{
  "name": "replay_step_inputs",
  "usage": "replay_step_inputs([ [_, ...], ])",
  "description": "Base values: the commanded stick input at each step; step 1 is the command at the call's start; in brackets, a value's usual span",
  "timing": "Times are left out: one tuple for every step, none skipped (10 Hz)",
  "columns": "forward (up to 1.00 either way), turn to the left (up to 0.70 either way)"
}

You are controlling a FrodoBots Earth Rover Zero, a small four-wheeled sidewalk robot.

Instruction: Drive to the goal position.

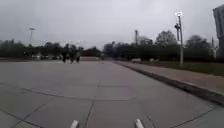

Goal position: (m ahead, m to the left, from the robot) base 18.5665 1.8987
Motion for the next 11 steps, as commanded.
replay_step_inputs([
  [0.7,-0.05],
  [0.7,-0.05],
  [0.7,-0.05],
  [0.7,-0.05],
  [0.7,-0.05],
  [0.7,-0.05],
  [0.7,-0.05],
  [0.7,-0.05],
  [0.7,-0.05],
  [0.7,-0.05],
  [0.7,-0.05],
])
